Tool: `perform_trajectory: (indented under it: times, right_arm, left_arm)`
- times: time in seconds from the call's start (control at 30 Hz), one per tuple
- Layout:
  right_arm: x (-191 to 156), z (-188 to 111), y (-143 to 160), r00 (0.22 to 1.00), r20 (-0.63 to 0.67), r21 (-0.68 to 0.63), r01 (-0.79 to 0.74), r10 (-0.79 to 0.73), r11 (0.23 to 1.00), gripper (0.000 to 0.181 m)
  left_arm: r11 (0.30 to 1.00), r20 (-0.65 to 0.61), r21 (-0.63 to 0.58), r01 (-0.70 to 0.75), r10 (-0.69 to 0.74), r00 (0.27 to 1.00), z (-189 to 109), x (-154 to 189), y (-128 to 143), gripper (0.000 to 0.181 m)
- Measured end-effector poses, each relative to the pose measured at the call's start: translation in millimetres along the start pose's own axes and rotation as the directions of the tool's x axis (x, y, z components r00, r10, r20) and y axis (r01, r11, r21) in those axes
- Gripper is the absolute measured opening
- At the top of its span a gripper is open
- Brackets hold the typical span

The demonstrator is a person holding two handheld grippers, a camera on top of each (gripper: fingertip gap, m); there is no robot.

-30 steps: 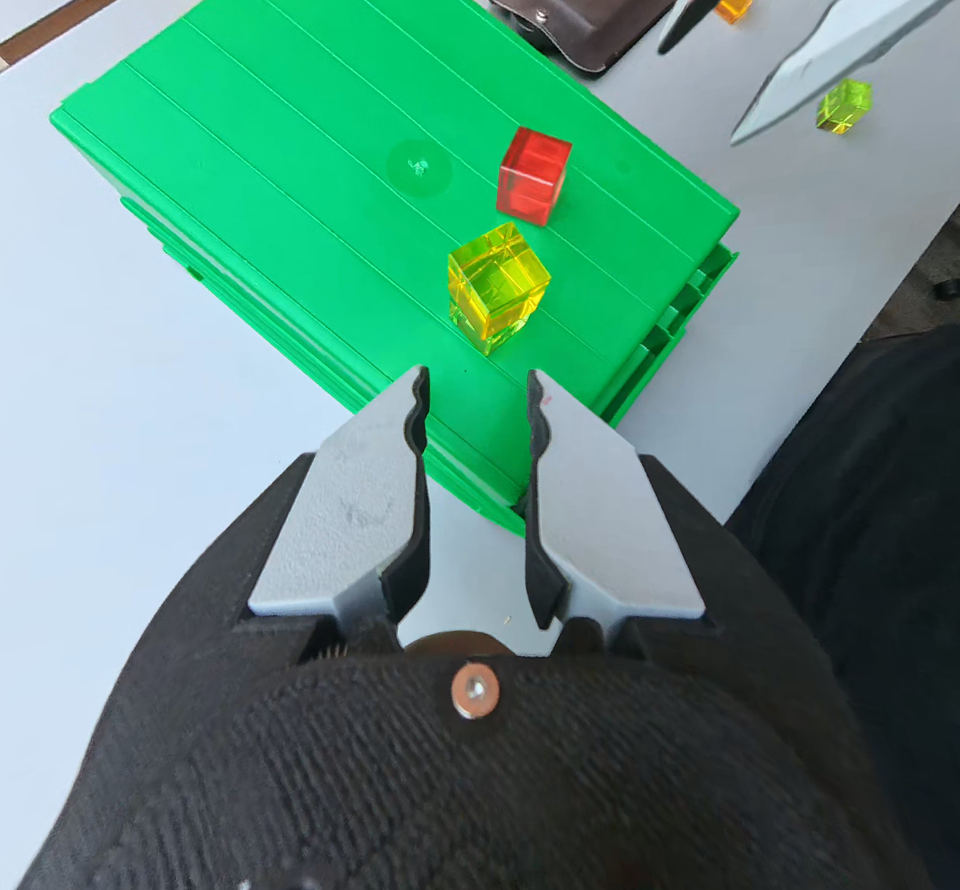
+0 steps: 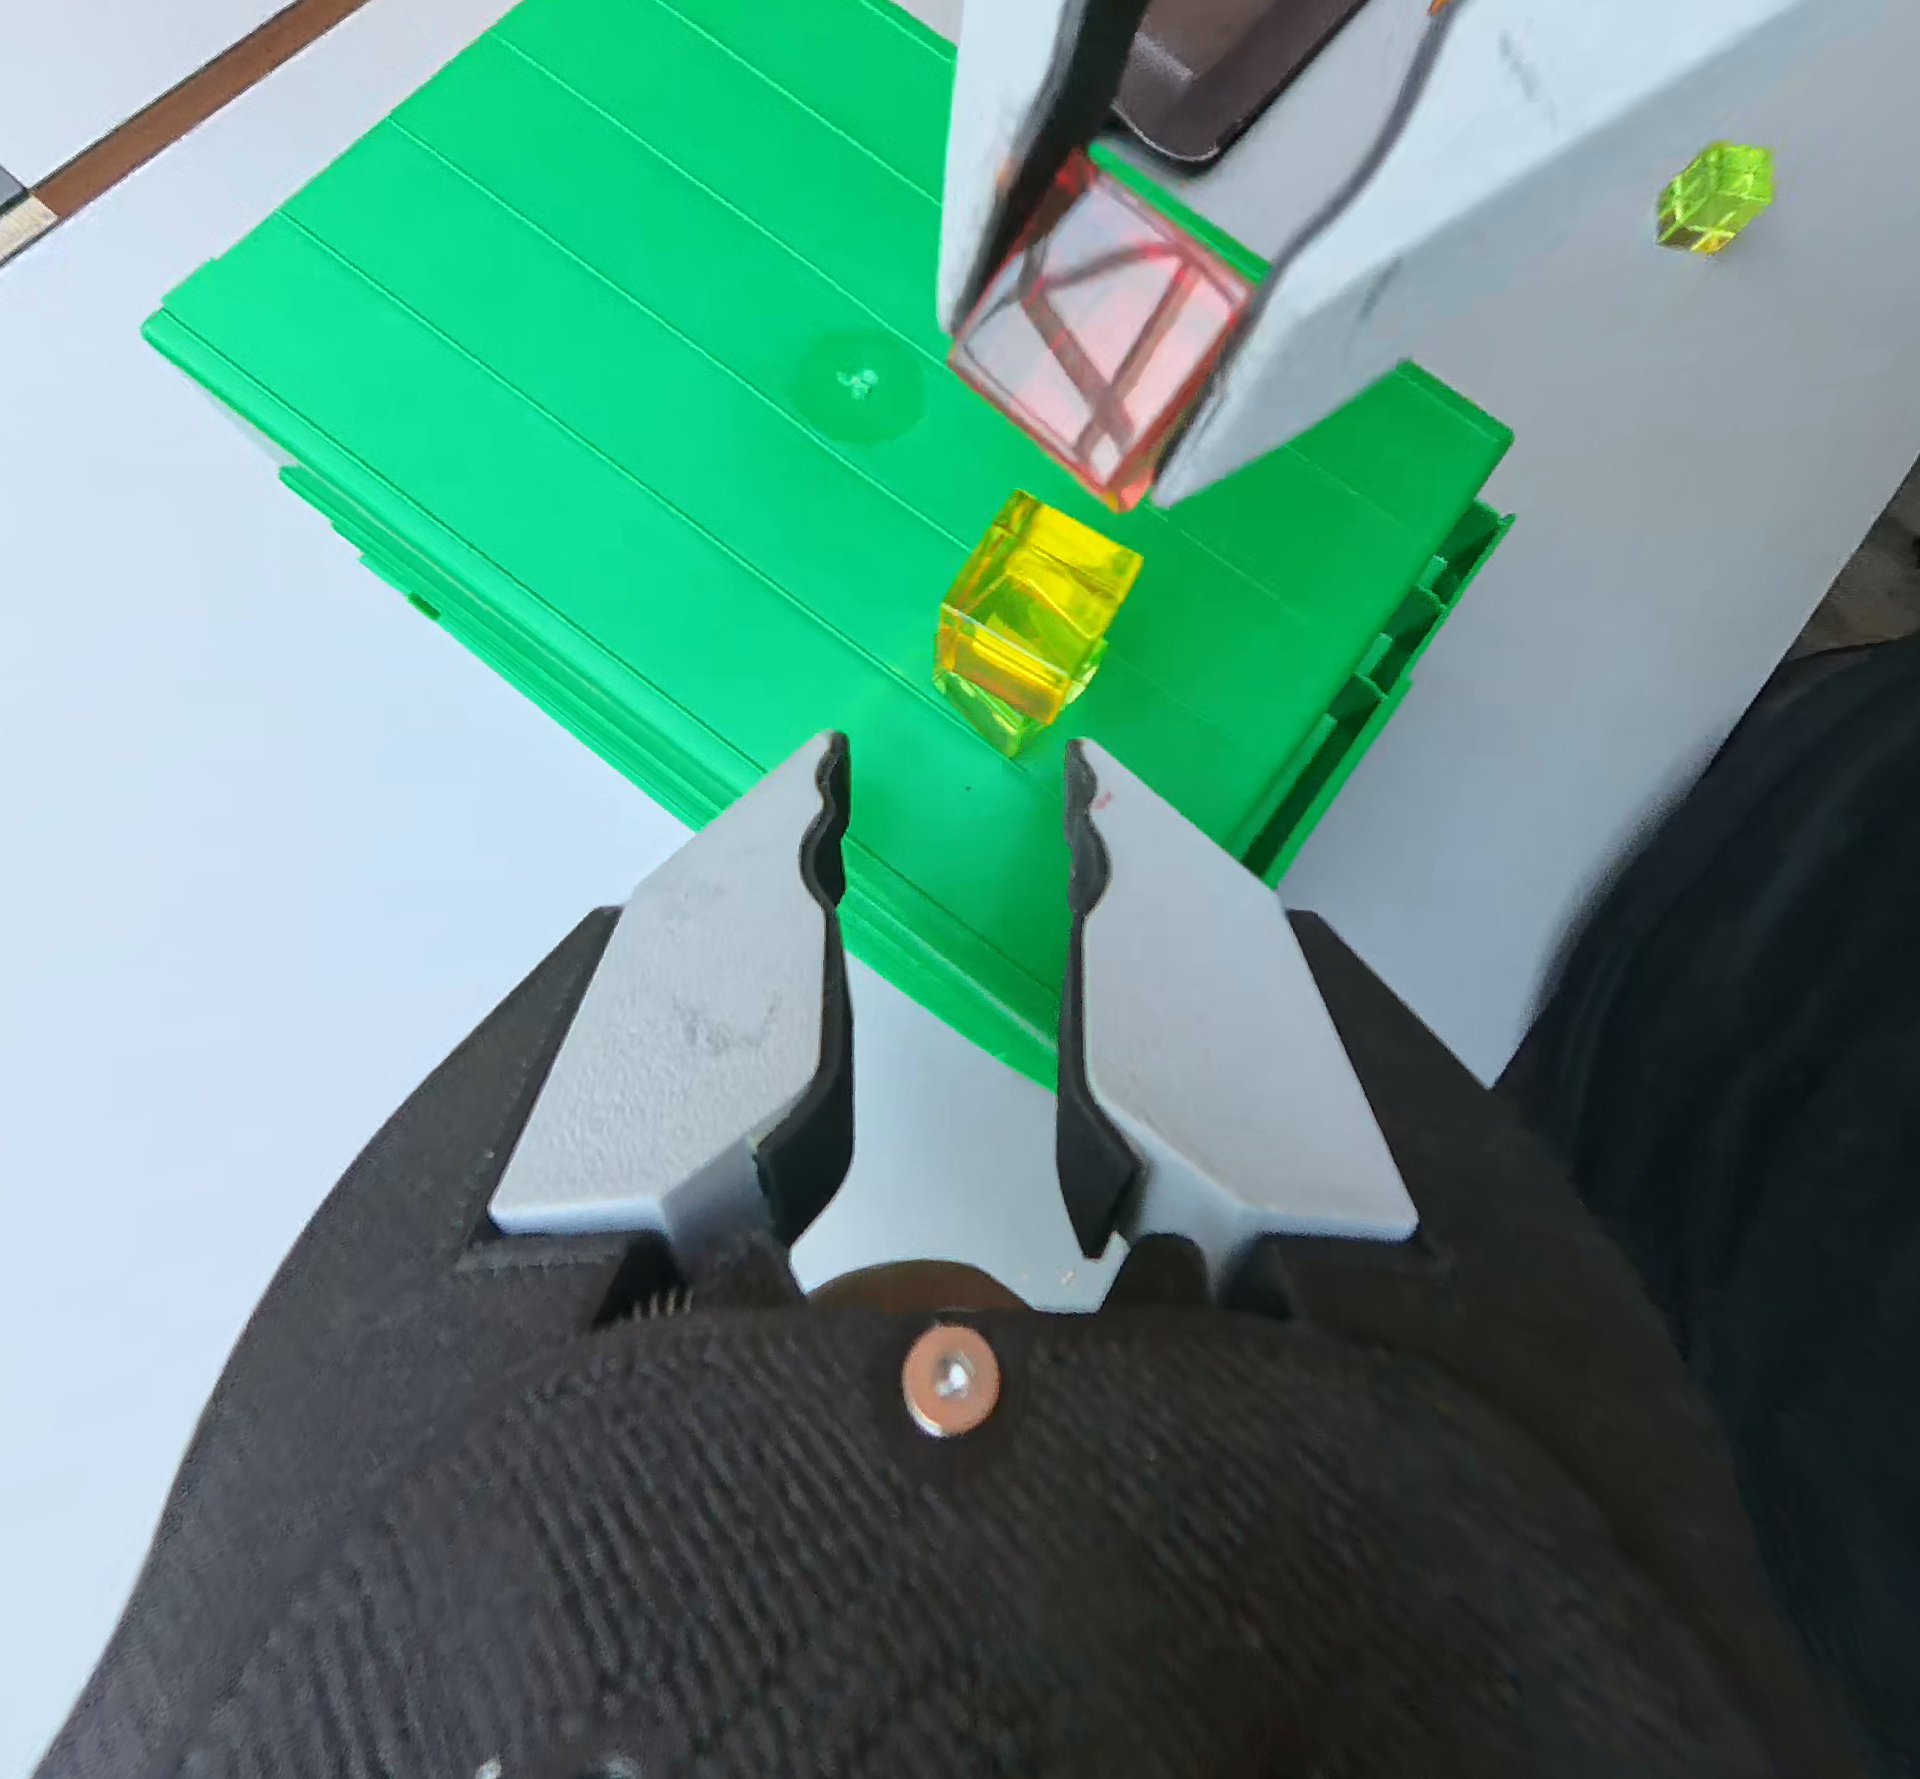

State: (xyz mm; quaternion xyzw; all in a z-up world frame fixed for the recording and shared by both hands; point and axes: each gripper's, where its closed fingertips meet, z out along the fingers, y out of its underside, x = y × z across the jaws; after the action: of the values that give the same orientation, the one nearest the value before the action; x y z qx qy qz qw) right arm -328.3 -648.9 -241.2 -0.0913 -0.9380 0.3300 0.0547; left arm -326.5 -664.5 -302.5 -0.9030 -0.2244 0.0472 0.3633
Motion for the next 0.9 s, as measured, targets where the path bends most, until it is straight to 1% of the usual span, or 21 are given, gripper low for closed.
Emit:
perform_trajectory:
  times: [0.13,0.27,0.33,0.57,0.73,0.77,0.83,0.9]
  right_arm:
    - [-6,18,9,0.999,0.005,-0.077,0.04,-0.04,0.996,0.025]
    - [-7,26,14,0.994,-0.026,-0.143,0.103,-0.107,0.984,0.026]
    - [-7,27,13,0.992,-0.031,-0.148,0.119,-0.125,0.982,0.026]
    - [-6,25,15,0.996,-0.023,-0.149,0.086,-0.091,0.985,0.026]
    - [-6,25,18,0.996,-0.034,-0.152,0.082,-0.088,0.985,0.028]
    - [-5,25,19,0.996,-0.035,-0.159,0.079,-0.085,0.984,0.031]
    - [-3,23,22,0.995,-0.053,-0.173,0.071,-0.082,0.982,0.043]
    - [-2,12,25,0.994,-0.084,-0.162,0.05,-0.064,0.985,0.045]
  left_arm:
    - [1.0,-0.006,0.011,0.012,-0.012,1.0,-2,-3,-1,0.039]
    - [1.0,-0.013,0.013,0.011,-0.011,1.0,-3,-2,2,0.039]
    - [1.0,-0.018,0.021,0.01,-0.01,1.0,-3,-1,2,0.038]
    - [0.998,-0.03,0.063,-0.004,0.006,1.0,-8,1,-10,0.038]
    - [0.998,-0.038,0.064,-0.022,0.024,0.999,-9,3,-13,0.038]
    - [0.998,-0.041,0.061,-0.022,0.025,0.999,-9,3,-13,0.038]
    - [0.998,-0.044,0.054,-0.024,0.026,0.999,-9,4,-11,0.039]
    - [0.998,-0.04,0.046,-0.032,0.034,0.999,-12,4,-8,0.041]
